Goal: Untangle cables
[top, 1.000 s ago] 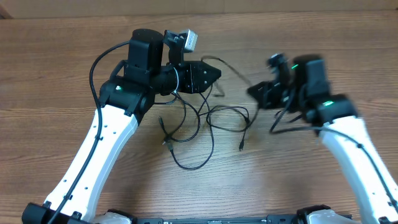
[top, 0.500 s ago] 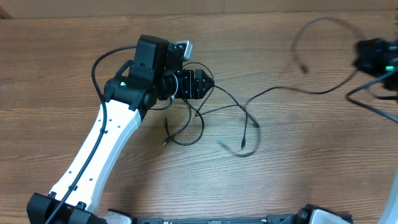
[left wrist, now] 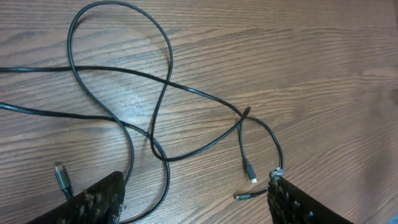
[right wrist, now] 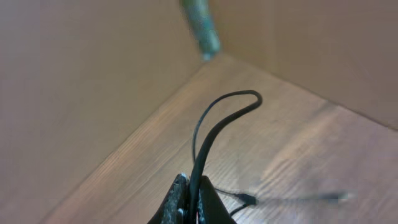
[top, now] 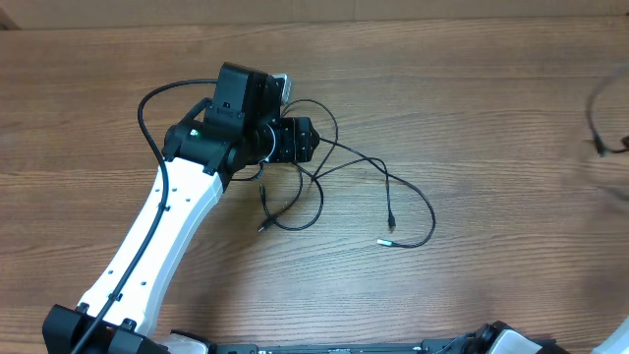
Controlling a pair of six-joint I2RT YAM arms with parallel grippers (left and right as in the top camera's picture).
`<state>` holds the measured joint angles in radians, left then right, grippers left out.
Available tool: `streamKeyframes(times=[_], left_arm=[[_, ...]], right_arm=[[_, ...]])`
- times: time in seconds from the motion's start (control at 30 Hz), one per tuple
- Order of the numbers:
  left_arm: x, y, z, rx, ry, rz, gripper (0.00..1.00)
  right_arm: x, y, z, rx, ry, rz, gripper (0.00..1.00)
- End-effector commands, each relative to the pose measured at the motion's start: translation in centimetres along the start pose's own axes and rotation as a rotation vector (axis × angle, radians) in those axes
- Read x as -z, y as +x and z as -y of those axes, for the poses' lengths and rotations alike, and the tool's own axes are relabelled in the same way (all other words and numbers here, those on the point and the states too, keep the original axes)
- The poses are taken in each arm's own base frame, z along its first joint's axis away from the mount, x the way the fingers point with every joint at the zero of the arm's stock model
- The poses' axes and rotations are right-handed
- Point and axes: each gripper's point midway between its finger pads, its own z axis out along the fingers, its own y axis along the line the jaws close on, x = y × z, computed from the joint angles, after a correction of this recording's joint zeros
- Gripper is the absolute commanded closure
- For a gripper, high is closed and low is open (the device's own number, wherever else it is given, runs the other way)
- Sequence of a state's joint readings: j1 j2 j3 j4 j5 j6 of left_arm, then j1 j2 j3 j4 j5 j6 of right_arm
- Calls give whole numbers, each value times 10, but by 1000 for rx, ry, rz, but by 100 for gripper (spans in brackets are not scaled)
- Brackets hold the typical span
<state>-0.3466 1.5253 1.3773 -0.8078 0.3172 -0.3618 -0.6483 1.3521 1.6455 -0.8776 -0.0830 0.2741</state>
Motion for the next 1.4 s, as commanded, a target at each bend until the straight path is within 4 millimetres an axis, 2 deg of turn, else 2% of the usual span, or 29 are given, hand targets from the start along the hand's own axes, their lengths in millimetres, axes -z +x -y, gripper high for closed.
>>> streamKeyframes(times=[0.0, 0.17, 0.2, 0.27, 0.3, 0.37, 0.4, 0.43, 0.5, 0.53, 0.67, 0.73, 0.8, 0.97, 1.1, 1.2, 1.23, 1.37], left_arm=[[0, -2, -1, -27, -12, 3, 27], [-4, 4, -9, -20, -41, -10, 25], [-7, 9, -18, -14, -82, -19, 24], [-10, 15, -30, -7, -132, -31, 23], [-14, 21, -39, -3, -169, -42, 22], [-17, 28, -45, 3, -184, -61, 23], [-19, 31, -47, 5, -187, -68, 23], [-20, 34, -49, 8, -194, -75, 25], [-21, 37, -56, 11, -224, -81, 29], [-20, 38, -60, 18, -246, -80, 29], [-17, 35, -73, 98, -319, -50, 27], [-15, 33, -80, 150, -340, -32, 24], [-12, 30, -86, 199, -353, -18, 21], [-6, 24, -109, 278, -381, 6, 16], [-7, 19, -127, 338, -388, 12, 8], [-20, 17, -127, 369, -316, -15, 7], [-33, 19, -124, 376, -262, -49, 8], [-61, 26, -124, 394, -204, -114, 9]], right_arm=[[-3, -13, 18, -64, 107, 49, 92], [-38, 25, 36, -72, 173, -119, 93], [-51, 39, 42, -75, 195, -180, 96], [-66, 55, 43, -81, 186, -250, 96], [-79, 69, 33, -68, 113, -318, 96], [-87, 82, 16, -44, -1, -385, 96], [-89, 88, 4, -33, -75, -418, 90], [-89, 94, -9, -21, -151, -449, 79], [-85, 106, -31, -4, -276, -506, 59], [-81, 114, -42, 14, -329, -536, 53], [-68, 144, -69, 69, -391, -635, 40], [-59, 164, -85, 137, -426, -691, 32], [-50, 187, -99, 192, -436, -751, 28], [-21, 249, -137, 318, -479, -902, 26], [5, 304, -168, 381, -521, -1011, 26], [22, 342, -187, 430, -559, -1062, 26], [32, 366, -200, 467, -600, -1074, 26], [47, 402, -221, 503, -639, -1067, 26]])
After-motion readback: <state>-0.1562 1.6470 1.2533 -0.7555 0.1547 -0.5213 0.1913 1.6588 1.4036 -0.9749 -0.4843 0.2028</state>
